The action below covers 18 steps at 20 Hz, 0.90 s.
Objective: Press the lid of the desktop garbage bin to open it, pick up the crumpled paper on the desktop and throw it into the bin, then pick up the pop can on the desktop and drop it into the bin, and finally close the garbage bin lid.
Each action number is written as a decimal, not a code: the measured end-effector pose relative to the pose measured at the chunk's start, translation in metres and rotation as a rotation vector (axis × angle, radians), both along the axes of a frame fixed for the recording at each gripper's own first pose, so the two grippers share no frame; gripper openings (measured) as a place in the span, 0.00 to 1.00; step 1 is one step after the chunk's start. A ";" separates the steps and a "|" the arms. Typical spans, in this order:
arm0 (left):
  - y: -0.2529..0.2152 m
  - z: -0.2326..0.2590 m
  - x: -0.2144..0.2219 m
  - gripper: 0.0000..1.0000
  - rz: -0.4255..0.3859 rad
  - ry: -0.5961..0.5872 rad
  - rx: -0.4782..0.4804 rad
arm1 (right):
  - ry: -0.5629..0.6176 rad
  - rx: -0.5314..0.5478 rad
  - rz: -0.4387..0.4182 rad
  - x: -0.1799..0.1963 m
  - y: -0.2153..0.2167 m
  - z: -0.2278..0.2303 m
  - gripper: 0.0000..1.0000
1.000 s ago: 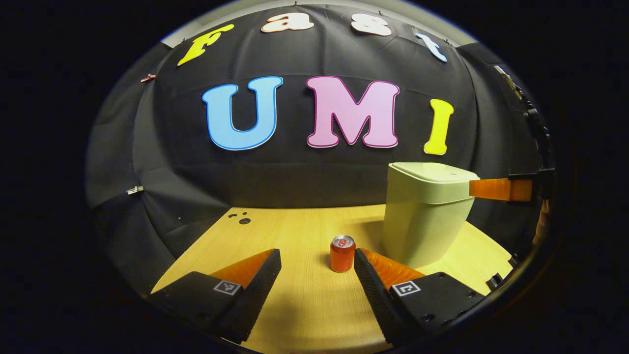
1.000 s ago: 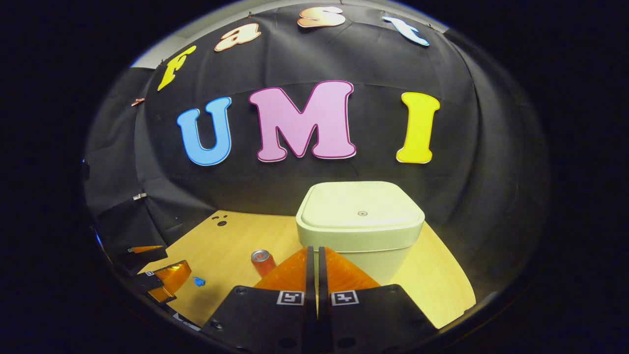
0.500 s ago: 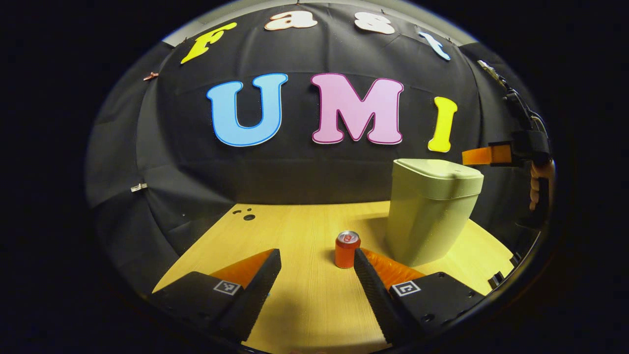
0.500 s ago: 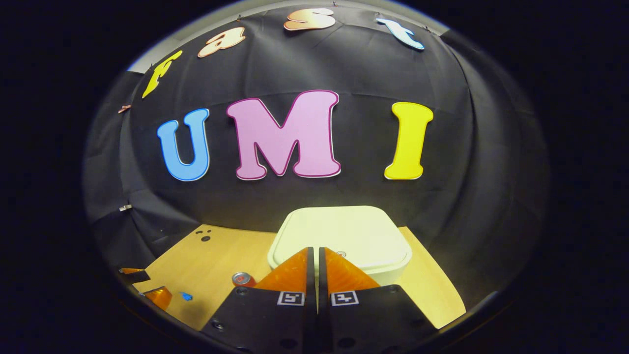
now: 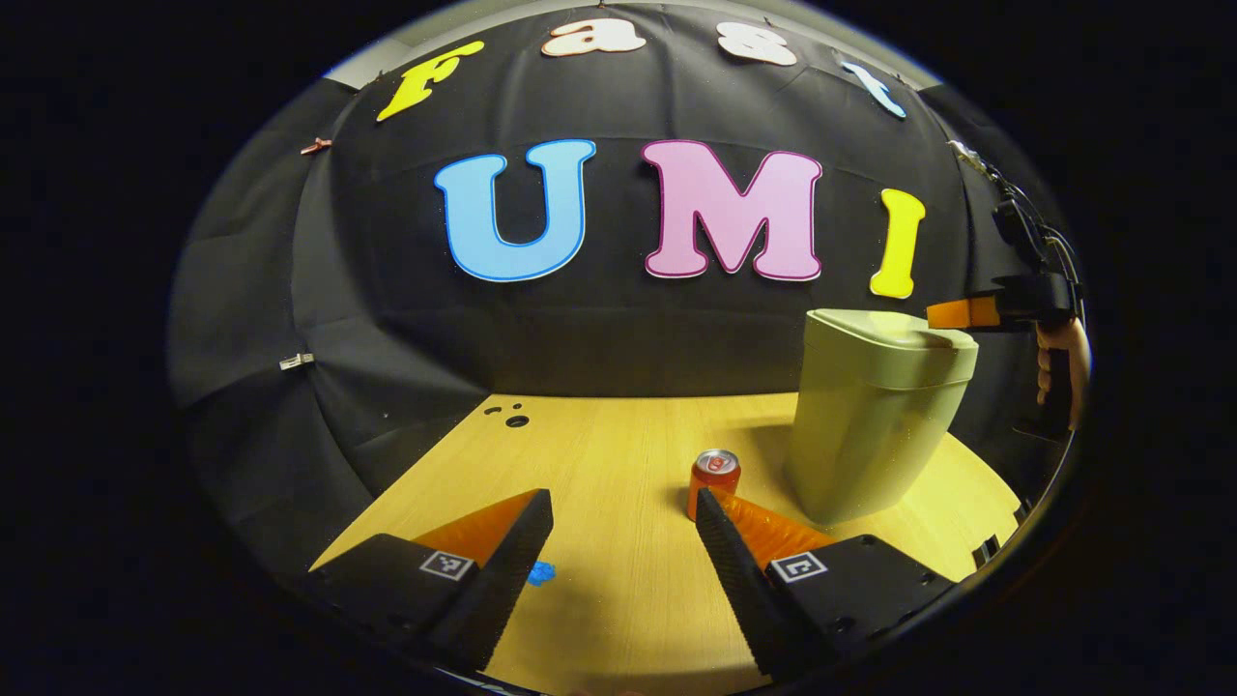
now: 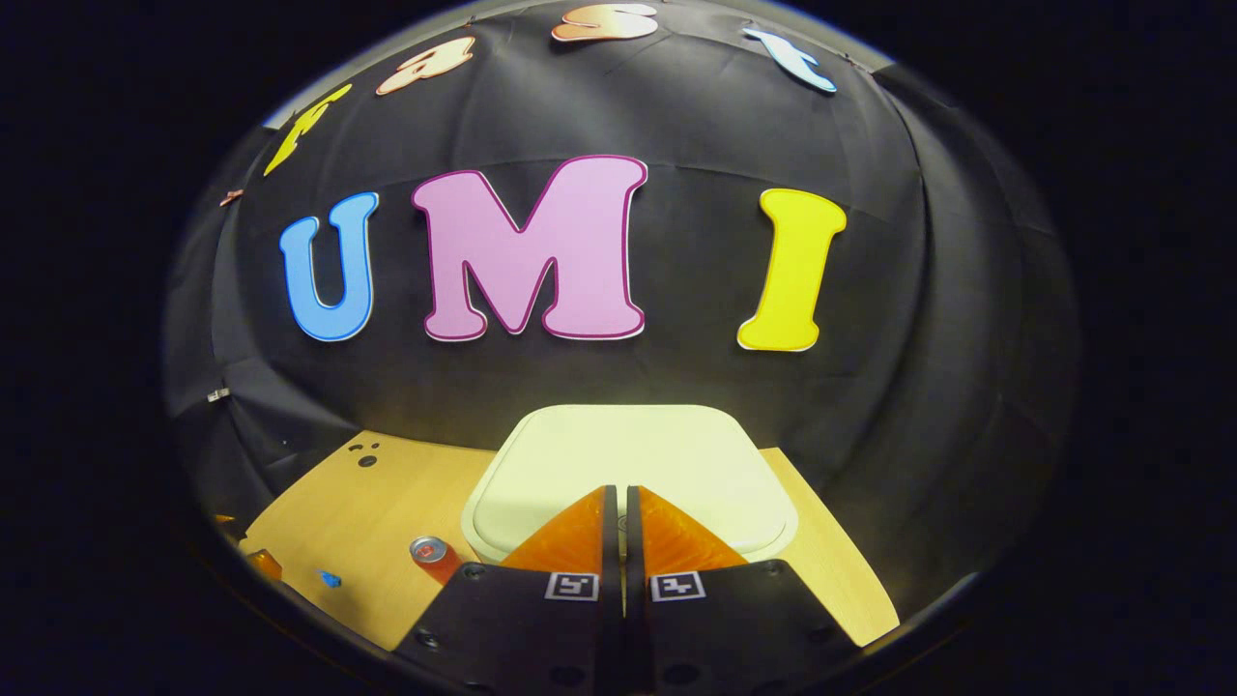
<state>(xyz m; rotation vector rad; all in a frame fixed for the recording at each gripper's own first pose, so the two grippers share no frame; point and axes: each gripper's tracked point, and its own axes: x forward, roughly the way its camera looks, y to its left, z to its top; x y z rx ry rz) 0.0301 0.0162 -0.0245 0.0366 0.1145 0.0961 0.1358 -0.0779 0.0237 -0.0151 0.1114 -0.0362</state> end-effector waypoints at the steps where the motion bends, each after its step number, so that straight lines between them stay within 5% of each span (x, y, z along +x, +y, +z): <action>1: 0.001 -0.001 -0.001 0.95 0.003 0.000 0.000 | 0.012 -0.001 0.001 0.000 0.000 -0.004 0.05; 18: 0.007 -0.002 -0.003 0.96 0.015 -0.005 0.003 | -0.092 -0.092 0.011 -0.001 0.003 -0.002 0.05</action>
